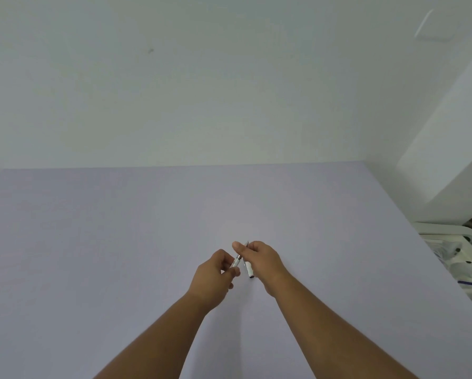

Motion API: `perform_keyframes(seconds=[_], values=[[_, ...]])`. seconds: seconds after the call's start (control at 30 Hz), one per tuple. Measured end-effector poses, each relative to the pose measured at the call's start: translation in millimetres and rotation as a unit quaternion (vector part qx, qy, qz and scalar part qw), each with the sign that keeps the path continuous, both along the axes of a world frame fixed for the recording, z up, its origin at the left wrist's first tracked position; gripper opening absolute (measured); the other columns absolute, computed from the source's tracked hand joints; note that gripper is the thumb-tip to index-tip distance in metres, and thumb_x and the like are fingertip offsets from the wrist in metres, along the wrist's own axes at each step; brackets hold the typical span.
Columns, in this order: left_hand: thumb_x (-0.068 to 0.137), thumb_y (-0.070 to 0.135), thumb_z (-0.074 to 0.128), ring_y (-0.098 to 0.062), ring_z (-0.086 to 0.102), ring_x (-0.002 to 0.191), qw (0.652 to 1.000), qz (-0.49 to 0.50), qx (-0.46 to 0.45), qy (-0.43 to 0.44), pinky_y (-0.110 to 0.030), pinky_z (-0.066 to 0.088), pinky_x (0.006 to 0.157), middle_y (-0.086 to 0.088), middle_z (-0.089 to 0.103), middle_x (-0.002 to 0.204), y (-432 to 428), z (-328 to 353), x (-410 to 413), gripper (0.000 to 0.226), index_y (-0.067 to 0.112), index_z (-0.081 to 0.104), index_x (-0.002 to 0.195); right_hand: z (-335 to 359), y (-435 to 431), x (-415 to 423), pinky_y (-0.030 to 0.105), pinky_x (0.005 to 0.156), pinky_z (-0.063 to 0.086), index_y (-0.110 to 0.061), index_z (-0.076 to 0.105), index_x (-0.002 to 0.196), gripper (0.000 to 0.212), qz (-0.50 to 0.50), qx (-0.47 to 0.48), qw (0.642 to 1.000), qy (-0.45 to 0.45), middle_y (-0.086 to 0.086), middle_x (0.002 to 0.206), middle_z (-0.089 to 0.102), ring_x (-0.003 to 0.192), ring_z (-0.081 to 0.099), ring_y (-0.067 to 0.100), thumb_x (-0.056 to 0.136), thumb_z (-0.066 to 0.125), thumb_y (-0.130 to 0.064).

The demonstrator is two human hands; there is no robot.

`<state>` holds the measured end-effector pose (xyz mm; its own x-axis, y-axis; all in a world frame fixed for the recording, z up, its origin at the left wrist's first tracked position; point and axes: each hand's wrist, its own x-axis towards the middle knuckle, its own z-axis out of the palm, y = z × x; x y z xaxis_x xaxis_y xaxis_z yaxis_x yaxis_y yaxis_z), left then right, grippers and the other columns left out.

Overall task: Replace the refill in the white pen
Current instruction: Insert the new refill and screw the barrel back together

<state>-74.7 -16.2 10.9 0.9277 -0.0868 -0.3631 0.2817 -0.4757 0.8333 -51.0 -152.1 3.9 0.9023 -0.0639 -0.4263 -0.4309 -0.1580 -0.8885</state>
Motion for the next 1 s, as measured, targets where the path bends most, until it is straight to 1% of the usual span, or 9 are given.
perform_keyframes(seconds=[0.07,0.13,0.27,0.37,0.43,0.57,0.7,0.87,1.0], values=[[0.092,0.017,0.057,-0.014,0.064,0.064,1.0,0.003,-0.001,-0.001,-0.039,0.058,0.078,-0.004,0.071,0.096,1,0,0,0.001,0.017,0.057,0.091,1,-2,-3,0.027,0.066,0.041,-0.018,0.066,0.082,0.021,0.009,0.049,0.999,-0.006,-0.004,0.082,0.061,0.073,0.048,0.015,0.085,0.064,-0.039],[0.092,0.017,0.057,-0.014,0.063,0.063,1.0,-0.001,0.005,-0.007,-0.039,0.058,0.078,-0.003,0.071,0.096,1,2,0,0.006,0.021,0.056,0.087,2,-2,-5,0.027,0.067,0.041,-0.02,0.067,0.077,0.017,0.008,0.054,0.998,-0.013,-0.005,0.076,0.062,0.069,0.048,0.013,0.086,0.065,-0.034],[0.092,0.017,0.057,-0.014,0.063,0.063,1.0,-0.008,0.005,-0.004,-0.039,0.058,0.077,-0.003,0.071,0.095,-1,4,-4,0.014,0.024,0.054,0.081,1,-2,-6,0.026,0.064,0.039,-0.018,0.05,0.064,0.036,-0.002,-0.001,1.0,0.007,-0.005,0.066,0.051,0.064,0.046,0.013,0.081,0.068,-0.045],[0.092,0.017,0.057,-0.013,0.063,0.062,1.0,0.0,0.004,0.0,-0.038,0.058,0.077,-0.002,0.072,0.094,1,3,-4,0.006,0.02,0.057,0.087,3,-5,-9,0.025,0.065,0.042,-0.02,0.066,0.083,0.017,0.012,0.067,0.998,0.0,-0.002,0.085,0.062,0.074,0.047,0.014,0.088,0.062,-0.036],[0.092,0.016,0.057,-0.013,0.063,0.062,1.0,-0.003,0.009,-0.003,-0.037,0.058,0.076,0.0,0.071,0.092,1,4,-3,0.007,0.02,0.056,0.087,3,-6,-9,0.026,0.066,0.042,-0.023,0.068,0.082,0.01,0.007,0.069,0.998,-0.009,-0.003,0.085,0.065,0.075,0.05,0.015,0.088,0.064,-0.031],[0.092,0.016,0.056,-0.013,0.063,0.063,1.0,-0.011,0.017,-0.005,-0.036,0.057,0.075,0.0,0.072,0.092,-2,5,-5,0.011,0.022,0.055,0.083,2,-4,-8,0.026,0.065,0.04,-0.018,0.054,0.069,0.032,0.001,0.005,1.0,0.007,-0.001,0.074,0.055,0.067,0.046,0.015,0.082,0.067,-0.043],[0.092,0.016,0.056,-0.014,0.065,0.065,1.0,-0.008,0.028,-0.006,-0.036,0.058,0.076,0.001,0.072,0.092,0,6,-4,0.01,0.023,0.056,0.084,4,-5,-9,0.027,0.067,0.044,-0.021,0.068,0.085,0.014,0.016,0.064,0.998,-0.004,-0.004,0.087,0.063,0.075,0.048,0.016,0.089,0.06,-0.033],[0.091,0.017,0.057,-0.014,0.065,0.066,1.0,-0.009,0.029,-0.005,-0.039,0.058,0.078,0.003,0.072,0.091,-1,7,-6,0.005,0.015,0.06,0.095,3,-1,-8,0.029,0.064,0.039,-0.018,0.048,0.065,0.04,0.009,-0.027,1.0,0.01,-0.002,0.068,0.048,0.065,0.042,0.017,0.081,0.064,-0.05],[0.091,0.017,0.057,-0.014,0.065,0.064,0.999,-0.003,0.033,-0.009,-0.04,0.058,0.077,0.0,0.073,0.093,1,9,-6,0.002,0.018,0.058,0.09,4,-4,-12,0.027,0.067,0.043,-0.022,0.068,0.086,0.015,0.027,0.065,0.997,-0.007,-0.005,0.086,0.062,0.076,0.05,0.015,0.088,0.061,-0.035]])
